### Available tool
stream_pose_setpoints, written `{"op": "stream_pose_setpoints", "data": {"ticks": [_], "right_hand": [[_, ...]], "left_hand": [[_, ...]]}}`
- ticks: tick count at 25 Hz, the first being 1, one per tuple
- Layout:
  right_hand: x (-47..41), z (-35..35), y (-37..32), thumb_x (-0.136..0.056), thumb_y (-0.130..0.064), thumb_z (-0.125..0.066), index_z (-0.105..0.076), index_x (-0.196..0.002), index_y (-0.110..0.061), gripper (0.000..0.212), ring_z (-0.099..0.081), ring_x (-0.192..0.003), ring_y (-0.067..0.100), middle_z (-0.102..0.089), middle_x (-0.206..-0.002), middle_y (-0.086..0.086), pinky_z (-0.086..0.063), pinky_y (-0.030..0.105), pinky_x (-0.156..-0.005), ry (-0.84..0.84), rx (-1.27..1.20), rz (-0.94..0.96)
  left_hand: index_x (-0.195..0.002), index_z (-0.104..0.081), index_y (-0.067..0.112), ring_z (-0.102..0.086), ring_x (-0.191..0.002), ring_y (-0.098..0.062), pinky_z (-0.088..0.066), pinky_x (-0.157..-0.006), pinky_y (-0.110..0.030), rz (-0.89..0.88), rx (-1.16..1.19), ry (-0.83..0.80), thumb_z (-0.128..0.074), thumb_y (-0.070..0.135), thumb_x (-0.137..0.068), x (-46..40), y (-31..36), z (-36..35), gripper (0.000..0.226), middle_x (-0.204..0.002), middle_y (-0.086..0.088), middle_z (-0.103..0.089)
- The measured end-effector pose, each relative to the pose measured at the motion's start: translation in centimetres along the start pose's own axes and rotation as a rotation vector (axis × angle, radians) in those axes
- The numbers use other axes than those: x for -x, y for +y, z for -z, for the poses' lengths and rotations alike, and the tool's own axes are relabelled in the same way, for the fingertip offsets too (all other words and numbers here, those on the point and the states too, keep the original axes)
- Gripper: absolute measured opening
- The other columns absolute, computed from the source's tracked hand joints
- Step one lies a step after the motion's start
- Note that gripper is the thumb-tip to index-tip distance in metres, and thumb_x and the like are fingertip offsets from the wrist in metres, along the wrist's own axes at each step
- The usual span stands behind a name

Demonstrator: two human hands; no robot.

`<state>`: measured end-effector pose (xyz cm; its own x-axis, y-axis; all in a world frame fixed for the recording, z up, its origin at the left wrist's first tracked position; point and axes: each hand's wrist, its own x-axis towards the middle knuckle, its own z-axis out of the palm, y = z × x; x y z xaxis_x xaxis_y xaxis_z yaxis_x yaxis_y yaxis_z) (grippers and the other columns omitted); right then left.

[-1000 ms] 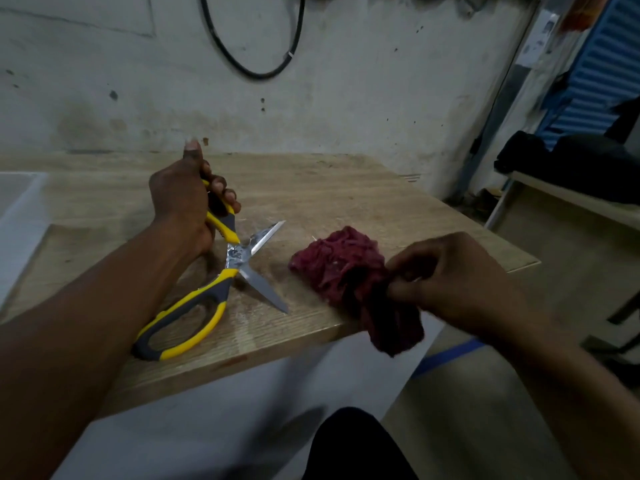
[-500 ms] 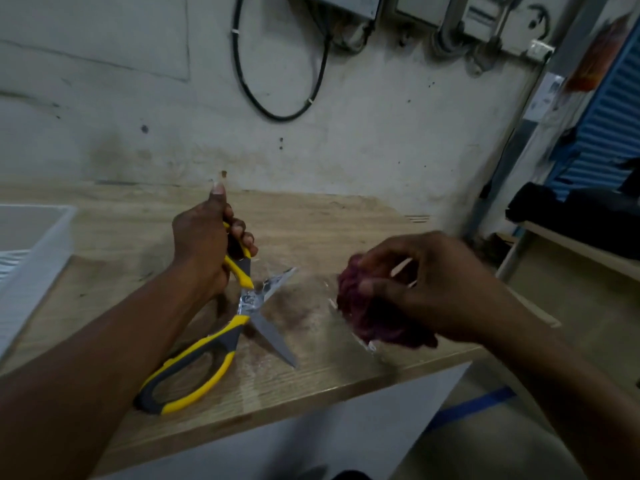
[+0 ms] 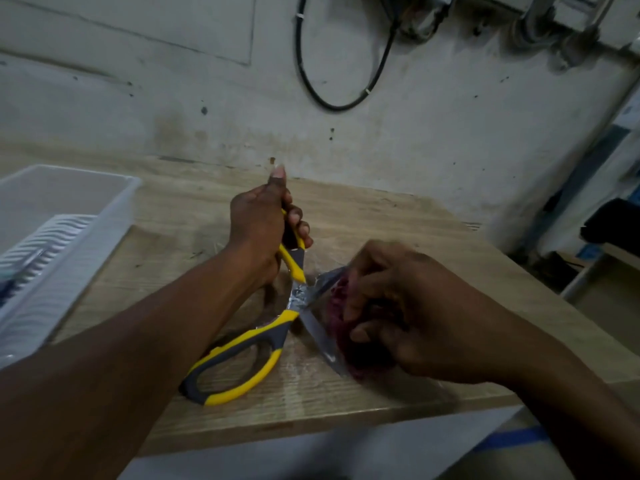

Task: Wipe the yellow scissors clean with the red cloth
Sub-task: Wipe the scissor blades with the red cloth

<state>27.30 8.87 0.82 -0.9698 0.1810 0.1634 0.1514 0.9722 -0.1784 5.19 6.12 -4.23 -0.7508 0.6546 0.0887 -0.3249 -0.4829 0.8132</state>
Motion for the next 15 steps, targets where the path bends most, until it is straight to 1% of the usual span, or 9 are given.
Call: {"op": "stream_pose_setpoints", "data": {"ticks": [2,3,5,8,10,11,13,14,15], "right_hand": [[-1.1,-1.1,0.0,-0.086,-0.029,-0.072,-0.066,-0.094,-0.040,0.014,-0.042,-0.128,0.010,-0.052,-0.131,-0.016,-0.045,0.034,-0.101,0.036,0.037,0.120],[-1.2,-1.8,0.1,-0.089,-0.027,-0.071,-0.066,-0.097,-0.036,0.013,-0.048,-0.127,0.014,-0.058,-0.128,-0.012,-0.046,0.038,-0.099,0.067,-0.038,0.142],[-0.6,-3.0,0.4,-0.098,-0.020,-0.068,-0.065,-0.101,-0.025,0.006,-0.064,-0.101,0.018,-0.069,-0.106,-0.005,-0.054,0.041,-0.082,0.122,-0.298,0.102],[1.1,-3.3,0.6,-0.104,-0.025,-0.062,-0.063,-0.103,-0.023,0.003,-0.066,-0.068,0.018,-0.070,-0.082,0.000,-0.053,0.035,-0.057,0.196,-0.477,-0.007],[1.7,-3.4,0.9,-0.099,-0.035,-0.066,-0.065,-0.099,-0.029,0.006,-0.069,-0.065,0.017,-0.071,-0.079,-0.003,-0.055,0.038,-0.054,0.305,-0.434,-0.089],[1.7,-3.7,1.0,-0.093,-0.043,-0.068,-0.067,-0.096,-0.034,0.010,-0.069,-0.069,0.014,-0.071,-0.081,-0.007,-0.056,0.035,-0.056,0.384,-0.364,-0.135],[1.3,-4.7,1.2,-0.083,-0.054,-0.066,-0.067,-0.097,-0.042,0.018,-0.064,-0.078,0.004,-0.066,-0.086,-0.021,-0.052,0.020,-0.063,0.514,-0.146,-0.190],[1.0,-5.6,1.3,-0.083,-0.055,-0.065,-0.068,-0.101,-0.044,0.021,-0.059,-0.083,0.000,-0.064,-0.089,-0.027,-0.049,0.018,-0.067,0.535,-0.045,-0.196],[0.7,-6.4,1.3,-0.085,-0.056,-0.065,-0.069,-0.106,-0.045,0.024,-0.054,-0.088,-0.001,-0.062,-0.092,-0.029,-0.049,0.021,-0.070,0.538,0.028,-0.194]], "left_hand": [[-0.066,-0.049,0.013,-0.046,-0.039,-0.022,-0.046,-0.044,-0.030,-0.008,-0.006,0.011,-0.060,0.044,-0.101,-0.2,-0.2,0.0,0.048,-0.048,-0.007,-0.043],[-0.066,-0.049,0.013,-0.046,-0.039,-0.022,-0.046,-0.045,-0.030,-0.007,-0.009,0.011,-0.060,0.044,-0.101,-0.2,-0.2,-0.1,0.048,-0.048,-0.007,-0.043],[-0.065,-0.048,0.014,-0.046,-0.039,-0.022,-0.046,-0.045,-0.031,-0.003,-0.003,-0.005,-0.060,0.045,-0.101,-0.2,-0.3,-0.2,0.049,-0.048,-0.007,-0.043],[-0.064,-0.048,0.014,-0.046,-0.038,-0.022,-0.045,-0.044,-0.030,0.003,0.008,-0.007,-0.060,0.044,-0.101,-0.4,-0.3,-0.1,0.049,-0.047,-0.007,-0.043],[-0.063,-0.049,0.014,-0.045,-0.039,-0.022,-0.045,-0.045,-0.030,0.003,0.014,0.001,-0.060,0.046,-0.100,-0.4,-0.4,-0.1,0.050,-0.047,-0.007,-0.043],[-0.064,-0.049,0.014,-0.045,-0.039,-0.022,-0.045,-0.045,-0.030,0.002,0.012,0.003,-0.060,0.046,-0.100,-0.4,-0.3,-0.1,0.050,-0.047,-0.007,-0.043],[-0.064,-0.050,0.014,-0.045,-0.040,-0.022,-0.045,-0.046,-0.030,-0.003,0.013,-0.001,-0.061,0.046,-0.100,-0.4,-0.2,0.0,0.050,-0.048,-0.007,-0.043],[-0.064,-0.050,0.013,-0.045,-0.040,-0.022,-0.045,-0.046,-0.030,-0.005,0.017,-0.003,-0.061,0.046,-0.100,-0.3,-0.1,0.0,0.049,-0.048,-0.008,-0.043],[-0.064,-0.050,0.013,-0.045,-0.039,-0.022,-0.045,-0.045,-0.031,-0.008,0.022,-0.005,-0.061,0.045,-0.100,-0.3,-0.1,0.0,0.049,-0.048,-0.008,-0.043]]}}
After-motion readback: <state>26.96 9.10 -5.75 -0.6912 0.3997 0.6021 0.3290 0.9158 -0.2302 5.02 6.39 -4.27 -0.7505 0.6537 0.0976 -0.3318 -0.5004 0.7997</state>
